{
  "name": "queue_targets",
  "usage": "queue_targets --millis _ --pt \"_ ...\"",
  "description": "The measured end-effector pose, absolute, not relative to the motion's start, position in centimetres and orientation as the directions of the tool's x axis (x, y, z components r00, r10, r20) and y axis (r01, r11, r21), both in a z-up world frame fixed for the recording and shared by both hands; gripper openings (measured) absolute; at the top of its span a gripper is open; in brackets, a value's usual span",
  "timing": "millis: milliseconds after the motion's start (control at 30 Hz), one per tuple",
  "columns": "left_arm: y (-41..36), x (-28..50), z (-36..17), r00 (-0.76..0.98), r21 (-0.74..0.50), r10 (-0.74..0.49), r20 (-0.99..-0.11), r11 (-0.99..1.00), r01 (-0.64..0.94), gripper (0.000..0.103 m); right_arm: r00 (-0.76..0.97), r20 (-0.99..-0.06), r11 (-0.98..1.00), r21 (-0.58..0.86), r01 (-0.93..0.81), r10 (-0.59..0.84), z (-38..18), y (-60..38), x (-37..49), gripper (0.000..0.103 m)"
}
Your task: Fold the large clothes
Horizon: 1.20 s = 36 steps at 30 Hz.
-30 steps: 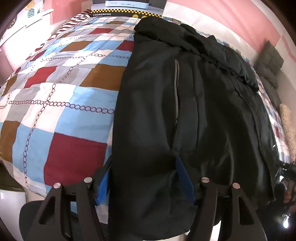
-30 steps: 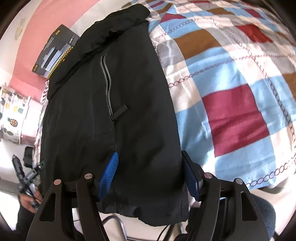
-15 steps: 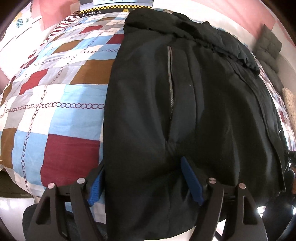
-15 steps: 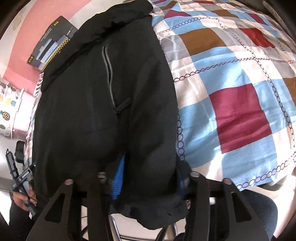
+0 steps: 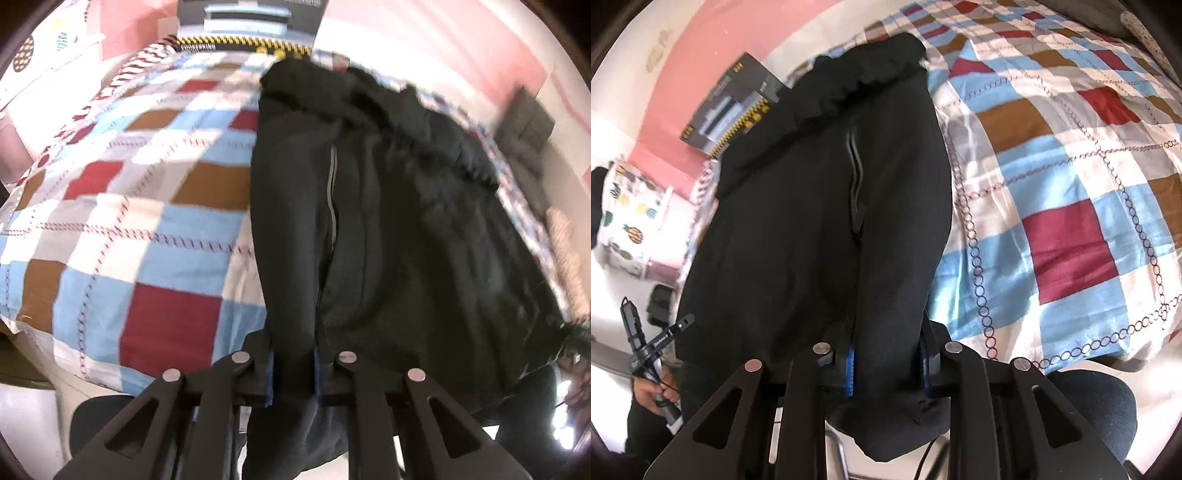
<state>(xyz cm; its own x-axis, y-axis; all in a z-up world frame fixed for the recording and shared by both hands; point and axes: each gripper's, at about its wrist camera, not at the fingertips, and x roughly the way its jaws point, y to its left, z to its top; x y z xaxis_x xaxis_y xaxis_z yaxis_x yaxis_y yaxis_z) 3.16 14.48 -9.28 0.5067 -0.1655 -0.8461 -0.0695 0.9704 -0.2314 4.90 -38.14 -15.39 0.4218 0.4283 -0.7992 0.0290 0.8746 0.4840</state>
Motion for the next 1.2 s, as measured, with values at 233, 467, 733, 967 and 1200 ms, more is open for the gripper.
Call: queue_targets --millis 233,467,733,967,1200 --pt "16.6 3.1 -5.0 0.607 -0.373 -0.259 -0.751 0.925 -0.067 0.015 0.442 -0.765 0.849 0.528 0.013 0.469 -13.7 -37.9 5.5 0.024" --pt "17.3 3.4 -2.9 0.649 -0.441 -0.302 -0.698 0.896 -0.057 0.015 0.489 -0.700 0.799 0.601 0.009 0.521 -11.6 -38.8 5.7 0.024" --pt "18.6 5.6 0.0 0.700 -0.518 -0.341 -0.627 0.854 -0.048 0.015 0.556 -0.597 0.731 0.682 -0.030 0.579 -8.0 -39.6 8.8 0.023" --pt "19.4 11.2 4.1 0.764 -0.532 -0.330 -0.555 0.846 -0.021 0.015 0.616 -0.518 0.701 0.709 -0.079 0.594 -4.1 -40.5 14.1 0.023" --pt "19.1 19.0 6.7 0.790 -0.499 -0.300 -0.534 0.866 -0.008 0.015 0.647 -0.495 0.711 0.695 -0.106 0.580 -1.0 -39.7 22.6 0.023"
